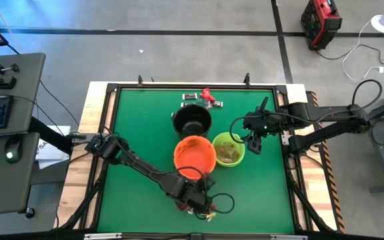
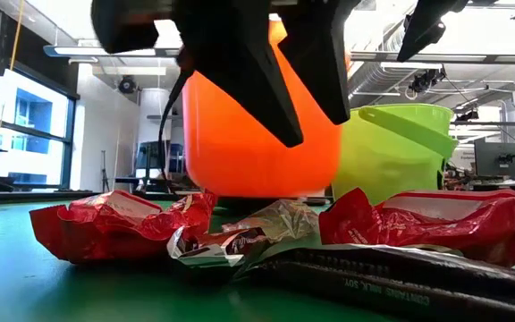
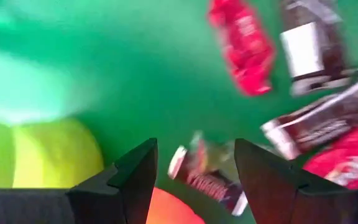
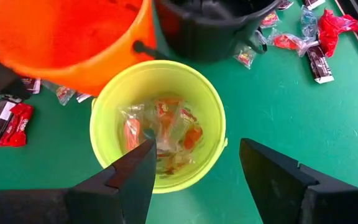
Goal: Sort candy by brand, put in halloween buckets
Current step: Put the green gummy into the green bucket
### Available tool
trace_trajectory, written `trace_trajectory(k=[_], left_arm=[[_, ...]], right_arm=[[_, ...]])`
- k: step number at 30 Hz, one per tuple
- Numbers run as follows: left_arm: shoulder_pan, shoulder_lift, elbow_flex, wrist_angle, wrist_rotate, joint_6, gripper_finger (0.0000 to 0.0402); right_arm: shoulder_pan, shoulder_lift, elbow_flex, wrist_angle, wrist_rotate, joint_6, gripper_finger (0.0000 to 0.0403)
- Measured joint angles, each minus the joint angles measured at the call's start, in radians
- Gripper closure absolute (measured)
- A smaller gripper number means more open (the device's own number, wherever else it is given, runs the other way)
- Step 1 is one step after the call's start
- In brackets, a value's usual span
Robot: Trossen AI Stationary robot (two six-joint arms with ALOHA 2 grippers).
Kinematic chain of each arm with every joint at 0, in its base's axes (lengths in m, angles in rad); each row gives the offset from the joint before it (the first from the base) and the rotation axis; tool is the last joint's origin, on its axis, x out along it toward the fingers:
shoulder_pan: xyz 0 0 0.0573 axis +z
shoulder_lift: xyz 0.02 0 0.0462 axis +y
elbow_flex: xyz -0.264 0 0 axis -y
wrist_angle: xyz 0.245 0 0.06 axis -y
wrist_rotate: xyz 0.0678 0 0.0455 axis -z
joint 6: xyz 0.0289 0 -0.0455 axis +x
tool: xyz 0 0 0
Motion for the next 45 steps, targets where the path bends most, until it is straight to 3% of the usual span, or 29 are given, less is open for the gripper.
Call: trace_trajectory(k=[8,13,18,23,30,40,45], left_arm=[[0.005,-0.015,0.000,-0.027,-0.020,-0.218,0.0198],[0.002,-0.090,0.000,-0.055,0.029,-0.396,0.0198],[-0.001,-0.180,0.000,-0.038,0.029,-0.462,0.0198],[0.012,-0.211,-0.013,0.008,0.036,-0.469,0.0198],[0.033,-0.149,-0.088,0.106,0.092,-0.420,0.0198],[0.033,-0.106,-0.109,0.124,0.079,-0.368,0.0198],[0.030,-0.106,-0.109,0.117,0.079,-0.369,0.0198]], right_arm=[[0.000,0.000,0.000,0.000,0.000,0.003,0.0179],[0.000,0.000,0.000,0.001,-0.001,0.000,0.0179],[0.000,0.000,0.000,0.032,-0.001,-0.014,0.0179],[0.000,0.007,-0.001,0.154,-0.110,-0.019,0.0179],[0.036,0.086,-0.001,0.442,-0.206,-0.001,0.0179],[0.041,0.393,-0.001,0.707,-0.191,-0.173,0.0179],[0.023,0.493,-0.001,0.756,-0.194,-0.231,0.0179]])
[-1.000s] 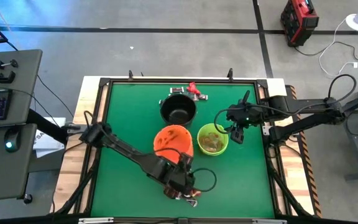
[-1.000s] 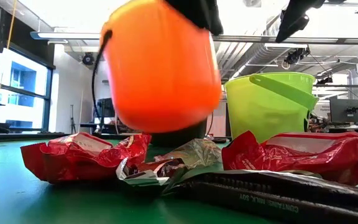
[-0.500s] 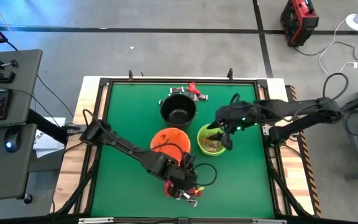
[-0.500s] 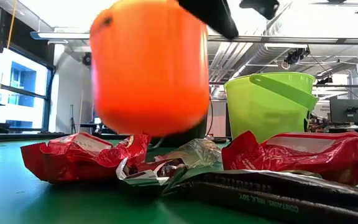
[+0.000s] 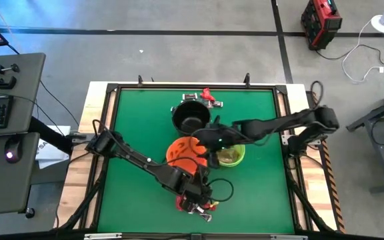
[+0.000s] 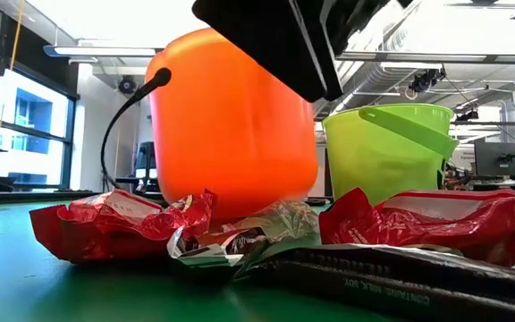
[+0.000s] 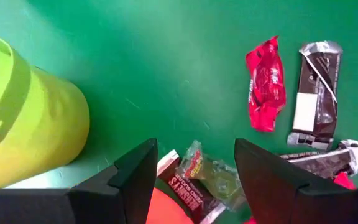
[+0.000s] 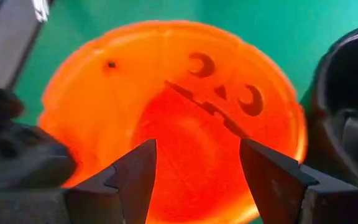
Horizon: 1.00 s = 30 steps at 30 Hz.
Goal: Sort candy by brand, put in halloween buckets
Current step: Put the green gummy into the green bucket
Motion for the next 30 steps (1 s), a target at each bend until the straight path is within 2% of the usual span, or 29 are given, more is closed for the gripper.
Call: trace_trajectory(k=[5,10,22,30], left_arm=[[0.000,-0.001,0.014,-0.064,0.012,-0.011,0.0198],[-0.012,-0.011,0.021,-0.127,0.002,-0.032,0.0198],[-0.023,-0.083,0.023,-0.246,-0.020,-0.034,0.0198],[-0.026,-0.154,0.023,-0.257,-0.093,-0.039,0.0198]], right_arm=[[0.004,0.081,0.000,0.012,-0.054,-0.031,0.0179],[0.002,0.094,0.000,0.065,-0.064,-0.053,0.0179],[-0.018,0.081,0.000,0.139,-0.084,-0.053,0.0179],[-0.054,-0.018,0.057,0.162,-0.072,-0.069,0.0179]])
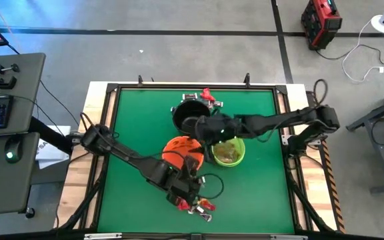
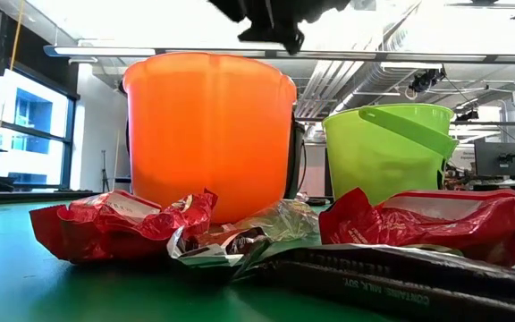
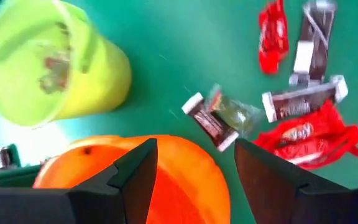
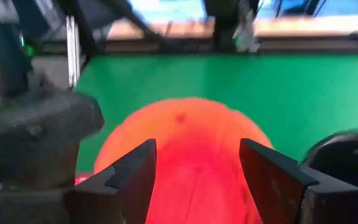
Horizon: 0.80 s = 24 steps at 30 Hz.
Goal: Sort candy by brand, put in halloween buckets
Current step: Put the green gummy into the green bucket
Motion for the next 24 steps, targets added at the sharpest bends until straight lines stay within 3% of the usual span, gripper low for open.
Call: trace_trajectory(k=[4,10,15,21,24], left_arm=[[0.001,-0.031,-0.010,0.081,0.068,-0.045,0.0198],[-0.007,-0.018,-0.108,0.145,0.124,0.138,0.0198],[0.007,-0.019,-0.205,0.147,0.050,0.328,0.0198],[0.030,-0.019,-0.236,0.149,-0.019,0.387,0.0198],[0.036,-0.018,-0.208,0.155,0.015,0.350,0.0198]], right_arm=[[-0.035,-0.085,0.011,-0.006,0.001,0.010,0.0179],[-0.081,-0.224,0.012,-0.080,0.004,0.015,0.0179],[-0.095,-0.300,0.012,-0.144,0.072,0.032,0.0179],[-0.092,-0.338,0.012,-0.196,0.103,0.048,0.0179],[-0.092,-0.338,0.012,-0.215,0.102,0.056,0.0179]])
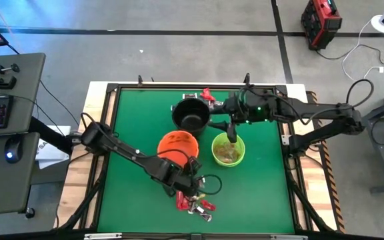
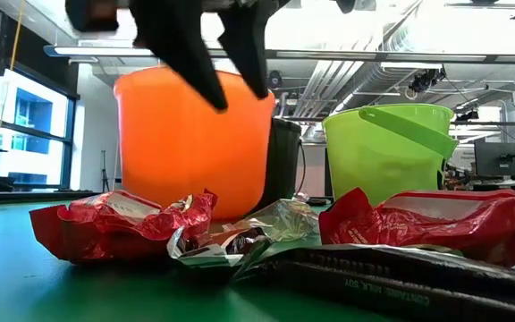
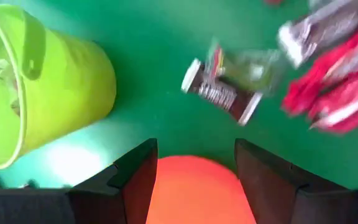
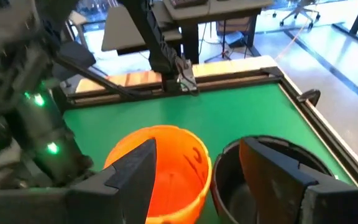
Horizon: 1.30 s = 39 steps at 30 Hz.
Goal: Sort candy by brand, put in halloween buckets
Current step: Put the green gummy into the green bucket
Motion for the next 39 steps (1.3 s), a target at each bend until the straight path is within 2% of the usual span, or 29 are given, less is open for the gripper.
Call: trace_trajectory(k=[4,6,14,23,34,39], left_arm=[[-0.002,-0.003,0.026,0.057,0.231,-0.031,0.0198],[-0.005,0.007,0.025,0.084,0.271,-0.030,0.0198],[0.005,0.085,0.024,0.220,0.260,-0.021,0.0198],[0.002,0.169,0.024,0.233,0.222,0.198,0.0198],[0.028,0.211,0.023,0.214,0.139,0.219,0.0198],[0.041,0.216,0.024,0.224,0.141,0.214,0.0198]], right_arm=[[0.000,-0.002,0.000,-0.021,0.000,-0.001,0.0179],[0.000,-0.002,0.000,-0.032,0.000,0.000,0.0179],[0.000,-0.002,0.000,-0.079,0.000,0.018,0.0179],[0.000,-0.002,0.000,-0.105,0.000,0.052,0.0179],[0.000,-0.002,0.000,-0.113,0.000,0.094,0.0179],[0.000,-0.002,0.000,-0.114,0.000,0.099,0.0179]])
